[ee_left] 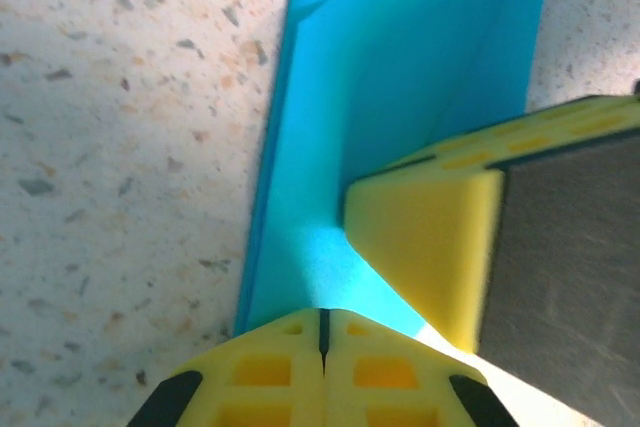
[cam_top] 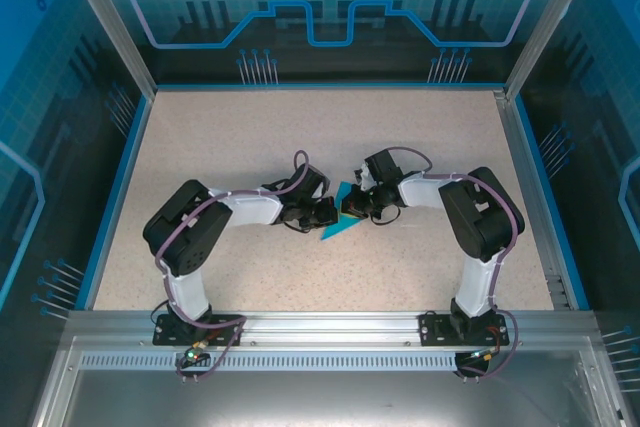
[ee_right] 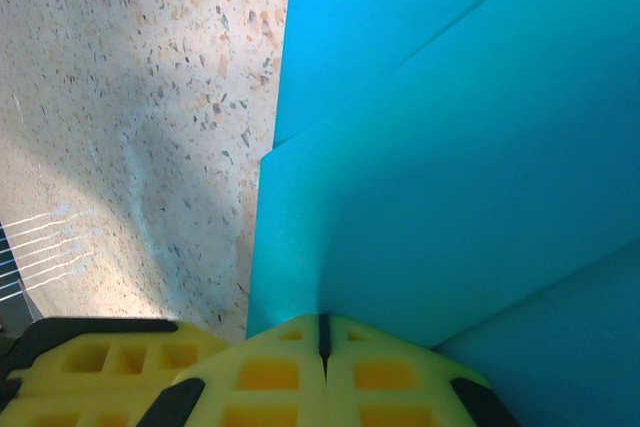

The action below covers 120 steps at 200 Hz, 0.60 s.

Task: Fold a paper plane with a square sheet of paper (pick it up from the middle)
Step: Fourth fold the wing at the center of the table.

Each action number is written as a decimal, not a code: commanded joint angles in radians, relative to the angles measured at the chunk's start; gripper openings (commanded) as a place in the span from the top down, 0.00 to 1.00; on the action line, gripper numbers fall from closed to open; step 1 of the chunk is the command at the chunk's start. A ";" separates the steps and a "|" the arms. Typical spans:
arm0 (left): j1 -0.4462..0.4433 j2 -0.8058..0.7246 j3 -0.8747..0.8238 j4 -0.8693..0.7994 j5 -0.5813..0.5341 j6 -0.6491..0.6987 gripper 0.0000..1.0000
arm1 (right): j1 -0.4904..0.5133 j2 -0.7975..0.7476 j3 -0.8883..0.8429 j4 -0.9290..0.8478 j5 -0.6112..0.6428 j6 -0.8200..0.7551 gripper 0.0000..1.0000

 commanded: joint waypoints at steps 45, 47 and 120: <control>-0.013 -0.071 -0.012 -0.062 0.100 -0.023 0.86 | -0.003 0.069 -0.021 -0.103 0.072 -0.016 0.95; -0.013 -0.069 -0.013 -0.063 0.100 -0.023 0.86 | -0.003 0.070 -0.020 -0.103 0.072 -0.015 0.95; -0.012 -0.005 -0.012 -0.115 0.064 -0.028 0.85 | -0.003 0.081 -0.013 -0.121 0.081 -0.021 0.96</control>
